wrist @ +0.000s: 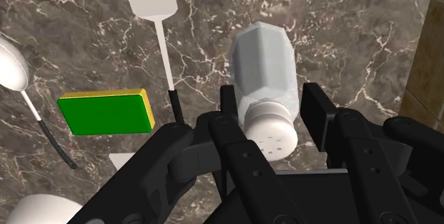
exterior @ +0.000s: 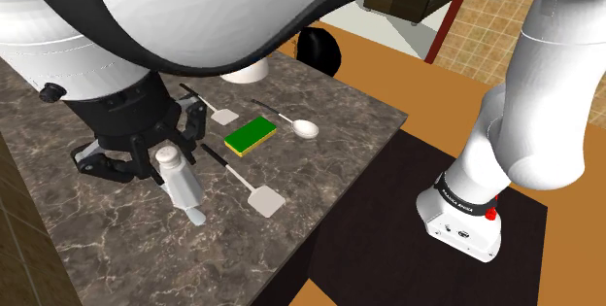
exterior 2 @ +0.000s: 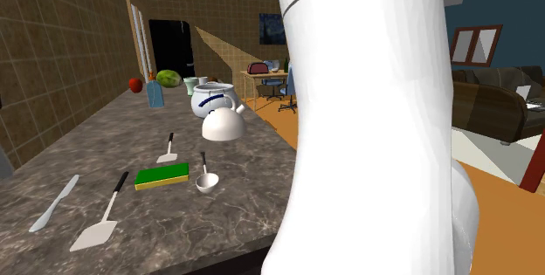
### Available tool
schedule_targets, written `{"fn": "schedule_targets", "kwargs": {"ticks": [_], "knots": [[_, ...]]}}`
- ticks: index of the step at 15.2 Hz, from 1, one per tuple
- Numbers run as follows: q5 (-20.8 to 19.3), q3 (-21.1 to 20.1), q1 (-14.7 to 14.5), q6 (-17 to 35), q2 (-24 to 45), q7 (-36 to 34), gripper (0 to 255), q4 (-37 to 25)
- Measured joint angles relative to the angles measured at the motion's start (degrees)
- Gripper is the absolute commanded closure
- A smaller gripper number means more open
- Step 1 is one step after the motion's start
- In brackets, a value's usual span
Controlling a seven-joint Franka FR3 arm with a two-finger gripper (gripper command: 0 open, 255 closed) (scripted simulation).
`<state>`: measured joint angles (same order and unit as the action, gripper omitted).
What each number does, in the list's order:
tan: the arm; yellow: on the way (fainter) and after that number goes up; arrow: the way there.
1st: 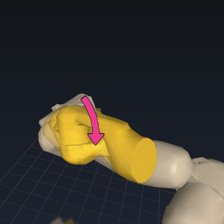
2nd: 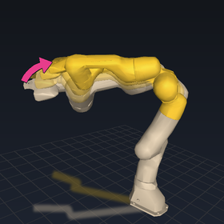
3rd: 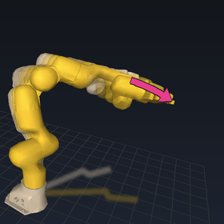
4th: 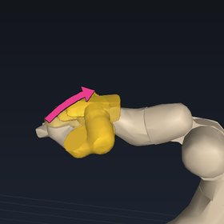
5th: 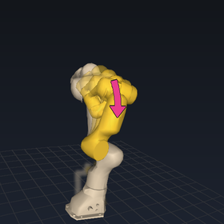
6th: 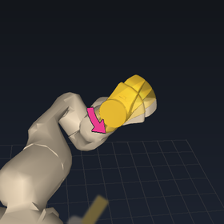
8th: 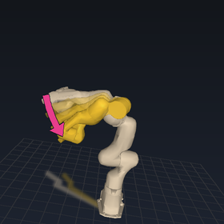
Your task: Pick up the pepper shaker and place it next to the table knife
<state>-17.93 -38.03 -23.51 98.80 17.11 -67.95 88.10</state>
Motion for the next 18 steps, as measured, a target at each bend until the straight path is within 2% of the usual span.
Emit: {"fn": "schedule_targets", "kwargs": {"ticks": [10, 18], "knots": [[-0.82, 0.41, 0.64, 7.74, 0.49, -1.53, 255, 7.55], [-2.49, 1.04, 0.41, 12.76, 2.39, -3.13, 255, 11.22]]}}
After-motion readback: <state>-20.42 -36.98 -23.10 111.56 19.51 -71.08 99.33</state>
